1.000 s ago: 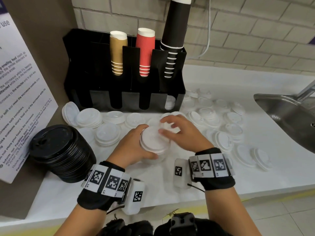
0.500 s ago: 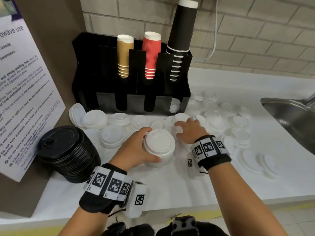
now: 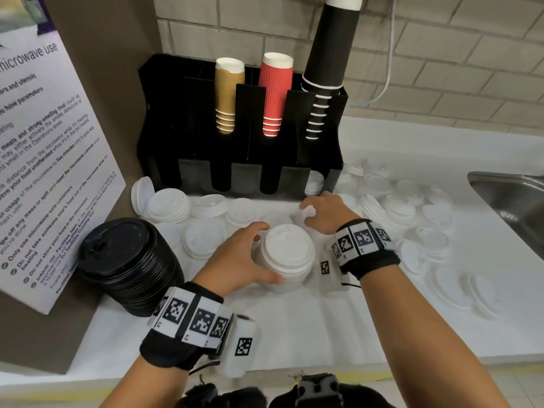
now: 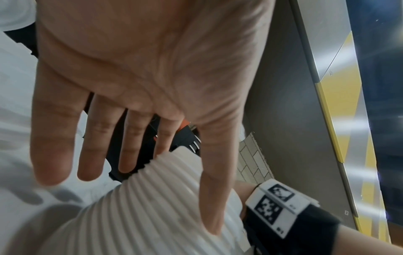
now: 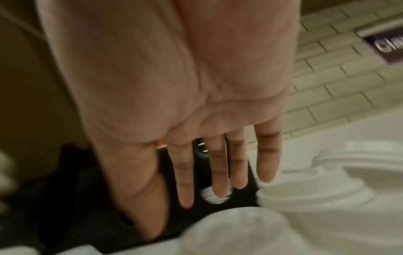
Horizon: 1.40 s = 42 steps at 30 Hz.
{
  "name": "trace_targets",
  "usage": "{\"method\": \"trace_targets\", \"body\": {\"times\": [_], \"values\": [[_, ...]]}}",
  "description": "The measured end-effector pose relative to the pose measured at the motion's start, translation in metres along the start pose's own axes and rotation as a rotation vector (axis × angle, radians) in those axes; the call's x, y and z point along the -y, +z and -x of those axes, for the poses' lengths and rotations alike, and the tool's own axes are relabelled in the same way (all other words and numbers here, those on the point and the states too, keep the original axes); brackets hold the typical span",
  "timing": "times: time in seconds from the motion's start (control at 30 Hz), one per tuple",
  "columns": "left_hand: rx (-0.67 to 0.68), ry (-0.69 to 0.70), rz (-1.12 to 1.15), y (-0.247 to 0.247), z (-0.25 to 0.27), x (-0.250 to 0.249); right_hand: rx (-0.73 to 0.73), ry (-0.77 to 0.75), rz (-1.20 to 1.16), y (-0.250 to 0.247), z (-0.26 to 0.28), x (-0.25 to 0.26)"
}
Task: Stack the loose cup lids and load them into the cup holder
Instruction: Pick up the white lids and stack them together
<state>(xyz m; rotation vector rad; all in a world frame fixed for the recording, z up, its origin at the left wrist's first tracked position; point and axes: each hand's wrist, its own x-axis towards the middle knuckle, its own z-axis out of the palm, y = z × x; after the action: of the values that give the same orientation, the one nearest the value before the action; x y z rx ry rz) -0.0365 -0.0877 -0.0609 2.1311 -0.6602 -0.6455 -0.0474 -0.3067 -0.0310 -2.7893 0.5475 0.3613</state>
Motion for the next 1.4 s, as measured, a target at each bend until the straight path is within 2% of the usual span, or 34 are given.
{"method": "trace_targets", "body": {"times": [0.13,0.37,0.43,0.57,0.63,0.7,0.93,1.2,1.4], "values": [[0.013,0.006,-0.010,0.000,-0.001,-0.002,0.047,0.096,0.081,0.001,-0.008,-0.010],[0.028,0.033,-0.008,-0.001,0.000,-0.007,0.056,0.040,0.085,0.007,-0.021,-0.012],[0.032,0.040,-0.002,0.000,0.000,-0.007,0.029,0.020,-0.071,-0.001,-0.017,-0.017],[0.051,0.038,0.007,0.000,0.000,-0.004,-0.110,-0.079,-0.531,-0.021,0.012,-0.027],[0.050,0.029,-0.002,-0.001,0.000,-0.002,-0.169,-0.180,-0.694,-0.019,0.033,-0.025],[0.043,0.024,-0.005,-0.002,0.000,-0.001,-0.175,-0.294,-0.753,-0.009,0.052,-0.018],[0.048,0.024,0.011,-0.001,-0.002,-0.001,-0.196,-0.355,-0.669,0.021,0.078,-0.003],[0.026,0.065,0.060,0.003,-0.003,-0.001,-0.211,-0.346,-0.476,0.026,0.087,0.009],[0.026,0.065,0.057,0.003,-0.002,-0.003,-0.185,-0.332,-0.461,0.031,0.092,0.010]]}}
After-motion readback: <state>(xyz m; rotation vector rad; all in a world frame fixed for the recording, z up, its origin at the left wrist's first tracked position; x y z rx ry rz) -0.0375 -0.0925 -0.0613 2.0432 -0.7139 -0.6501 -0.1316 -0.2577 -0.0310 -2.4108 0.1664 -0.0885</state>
